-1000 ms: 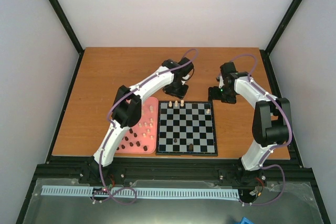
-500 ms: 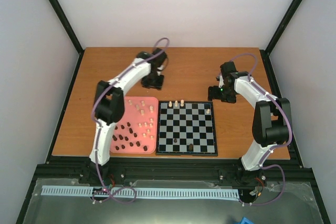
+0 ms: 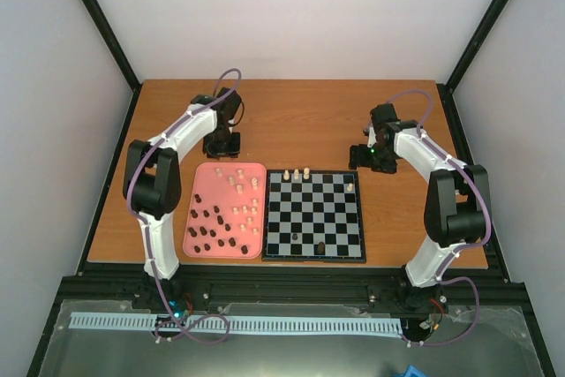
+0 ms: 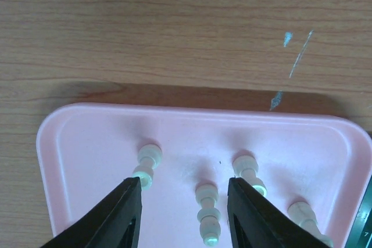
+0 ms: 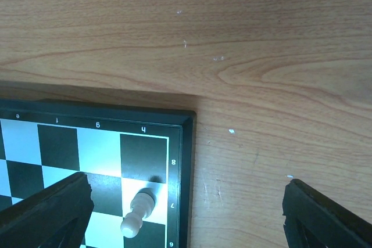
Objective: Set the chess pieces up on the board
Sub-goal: Pick up the chess piece from the storage box.
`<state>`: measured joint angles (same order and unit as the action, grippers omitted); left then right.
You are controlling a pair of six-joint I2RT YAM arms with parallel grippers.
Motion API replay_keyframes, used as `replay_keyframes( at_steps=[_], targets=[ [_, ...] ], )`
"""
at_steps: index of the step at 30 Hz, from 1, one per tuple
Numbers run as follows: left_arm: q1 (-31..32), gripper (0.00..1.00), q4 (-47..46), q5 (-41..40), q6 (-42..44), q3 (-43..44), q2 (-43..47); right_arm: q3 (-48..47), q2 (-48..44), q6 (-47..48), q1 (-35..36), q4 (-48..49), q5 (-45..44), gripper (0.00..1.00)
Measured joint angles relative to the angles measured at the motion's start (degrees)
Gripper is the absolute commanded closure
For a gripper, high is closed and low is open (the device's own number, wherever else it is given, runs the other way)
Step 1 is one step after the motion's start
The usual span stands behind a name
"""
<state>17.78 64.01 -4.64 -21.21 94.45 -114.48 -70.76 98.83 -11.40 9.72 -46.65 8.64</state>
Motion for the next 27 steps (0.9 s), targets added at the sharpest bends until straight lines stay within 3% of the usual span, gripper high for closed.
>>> replay_keyframes(
  at_steps=[15,20,27],
  targets=[
    [-4.17,0.57,-1.73,1.7,-0.07,-2.86,0.31,0.85,0.04,0.0,0.0,0.17,0.0,0.11],
    [-5.07,0.66,-2.62,4.04,-0.52,-4.59,0.31,0.85,0.57,0.0,0.0,0.22,0.04,0.11],
    [-5.25,0.69,-3.56,6.86,-1.14,-5.22,-0.81,0.85,0.72,0.02,0.0,0.17,0.0,0.11]
  ],
)
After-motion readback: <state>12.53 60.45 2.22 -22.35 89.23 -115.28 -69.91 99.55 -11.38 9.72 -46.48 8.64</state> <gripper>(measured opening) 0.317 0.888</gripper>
